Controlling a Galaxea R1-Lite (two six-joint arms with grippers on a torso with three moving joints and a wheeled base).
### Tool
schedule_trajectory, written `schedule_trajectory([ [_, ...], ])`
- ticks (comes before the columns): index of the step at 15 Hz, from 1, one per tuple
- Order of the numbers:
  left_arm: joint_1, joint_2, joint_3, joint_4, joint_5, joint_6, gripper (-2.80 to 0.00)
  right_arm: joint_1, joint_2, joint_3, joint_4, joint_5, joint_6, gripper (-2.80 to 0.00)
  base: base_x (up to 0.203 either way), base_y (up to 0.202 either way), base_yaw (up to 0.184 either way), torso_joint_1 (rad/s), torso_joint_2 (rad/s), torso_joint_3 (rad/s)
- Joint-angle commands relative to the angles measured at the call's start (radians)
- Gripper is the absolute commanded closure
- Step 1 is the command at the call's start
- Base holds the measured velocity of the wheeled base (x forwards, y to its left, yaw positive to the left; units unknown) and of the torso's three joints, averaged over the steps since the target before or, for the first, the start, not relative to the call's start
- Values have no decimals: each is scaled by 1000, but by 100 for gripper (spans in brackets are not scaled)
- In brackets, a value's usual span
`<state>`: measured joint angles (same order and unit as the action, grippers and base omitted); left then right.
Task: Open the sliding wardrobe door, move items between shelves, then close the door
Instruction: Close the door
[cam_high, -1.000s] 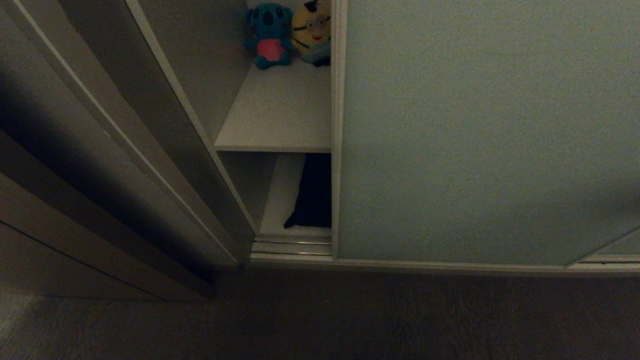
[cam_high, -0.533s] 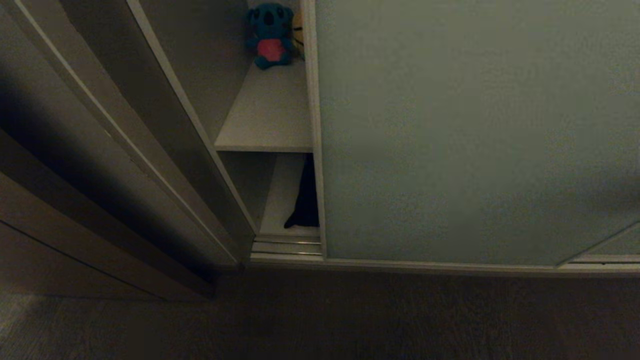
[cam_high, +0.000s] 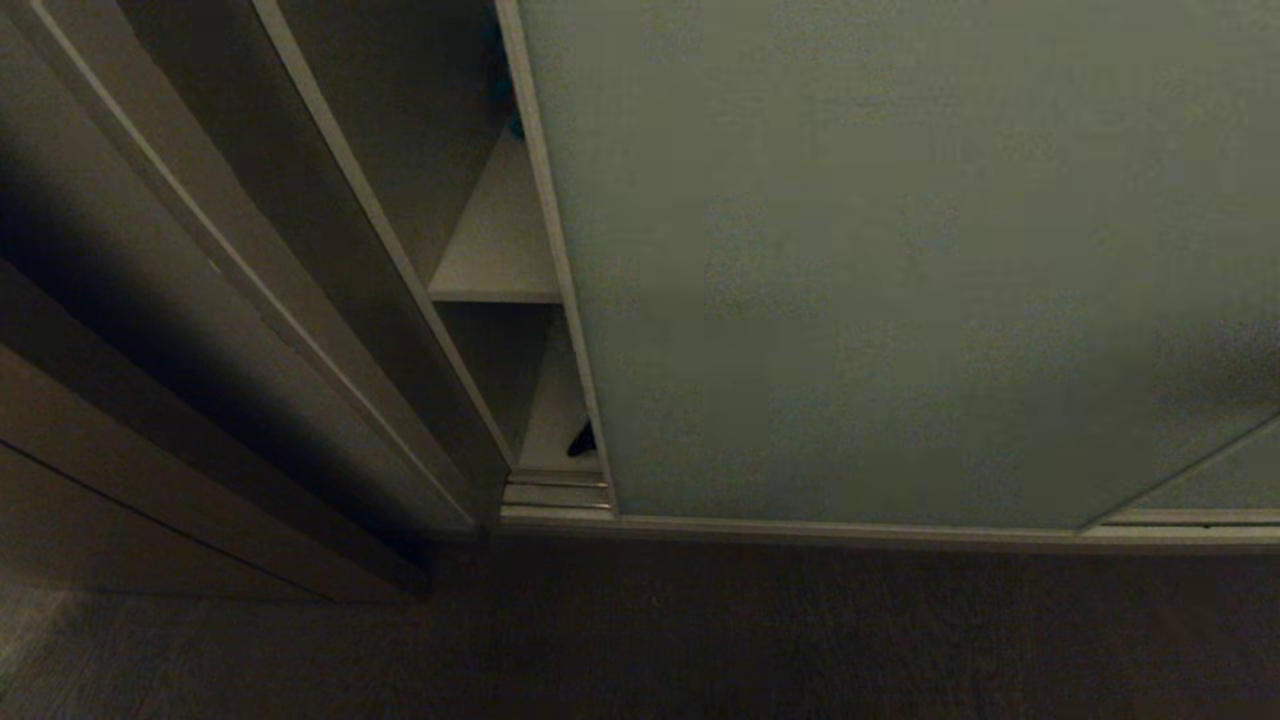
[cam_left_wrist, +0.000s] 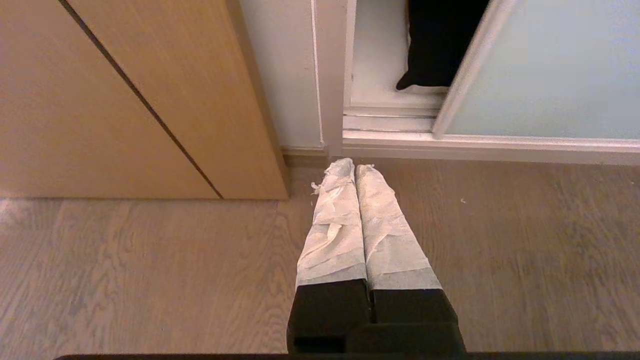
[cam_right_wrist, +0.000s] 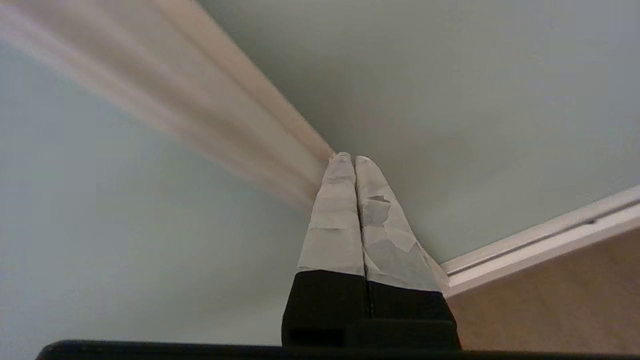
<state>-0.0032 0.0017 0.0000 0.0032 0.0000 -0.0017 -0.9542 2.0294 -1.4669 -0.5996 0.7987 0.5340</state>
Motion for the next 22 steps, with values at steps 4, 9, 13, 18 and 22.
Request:
schedule_trajectory([
  [4,0,1,0,0,0,0,0,43,-123,124,-13,7,1,0,0,0,0,0,0,0],
  [9,0,1,0,0,0,-1,0,-13,-264,359,-129,36,-3,0,0,0,0,0,0,0],
  [13,0,1,0,0,0,0,0,-36,-441,477,-111,79,-9,0,0,0,0,0,0,0],
  [18,-1,1,0,0,0,0,0,60,-736,723,-75,0,-87,0,0,0,0,0,0,0],
  [22,0,1,0,0,0,-1,0,344,-925,920,-67,-436,-275,0,0,0,0,0,0,0],
])
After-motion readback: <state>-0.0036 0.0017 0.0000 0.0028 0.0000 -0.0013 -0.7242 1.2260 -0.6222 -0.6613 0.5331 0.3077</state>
